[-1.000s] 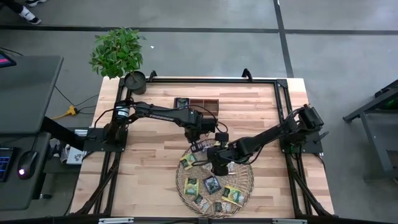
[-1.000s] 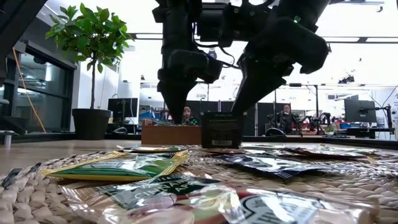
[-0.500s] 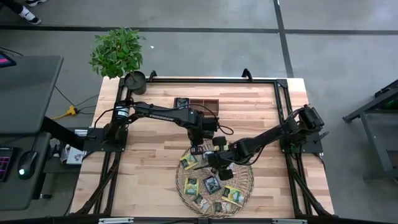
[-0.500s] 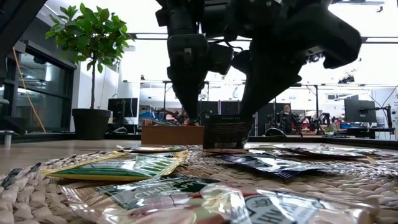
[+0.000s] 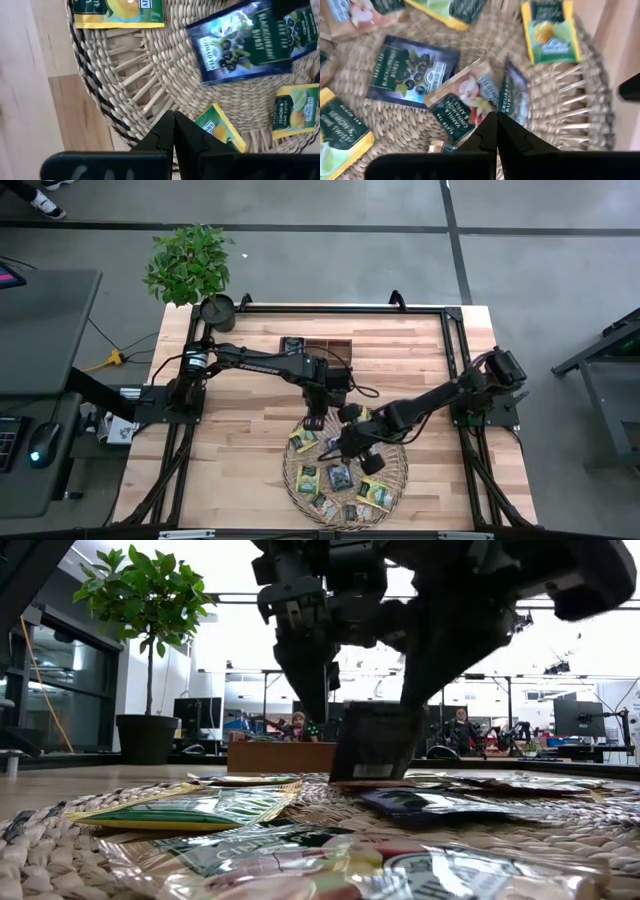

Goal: Pick & Place Tea
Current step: Put the purple tea bag in the left section of the wooden organizer

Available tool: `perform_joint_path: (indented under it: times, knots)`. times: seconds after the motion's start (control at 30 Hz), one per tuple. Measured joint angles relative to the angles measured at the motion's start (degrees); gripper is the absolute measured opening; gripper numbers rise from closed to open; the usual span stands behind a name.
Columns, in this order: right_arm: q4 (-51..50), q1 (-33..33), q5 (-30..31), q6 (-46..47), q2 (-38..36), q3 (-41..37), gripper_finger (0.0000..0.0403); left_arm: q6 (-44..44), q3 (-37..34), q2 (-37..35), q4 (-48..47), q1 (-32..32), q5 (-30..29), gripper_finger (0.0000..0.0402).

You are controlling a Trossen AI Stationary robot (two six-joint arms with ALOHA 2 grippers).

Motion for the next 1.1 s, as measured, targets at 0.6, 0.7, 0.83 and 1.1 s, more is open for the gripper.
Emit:
perform_joint_path:
  times: [0.6, 0.7, 0.83, 1.1]
  knots:
    - [-1.2, -0.3, 1.7, -3.3, -3.5, 0.0, 0.0000, 2.6, -0.1, 0.0, 5.0, 0.2, 7.2, 0.0001]
    - [-1.3, -0.3, 1.9, -3.6, -3.6, 0.0, 0.0000, 2.8, -0.1, 0.0, 5.3, 0.2, 7.4, 0.0001]
    - [-1.7, 0.2, 2.1, -5.9, -3.8, 0.0, 0.0000, 5.1, -0.1, 0.0, 6.0, 0.2, 7.4, 0.0001]
    - [-1.6, 1.4, 2.5, -12.9, -3.9, 0.0, 0.0000, 12.8, -0.1, 0.0, 7.1, 0.0, 10.0, 0.0057]
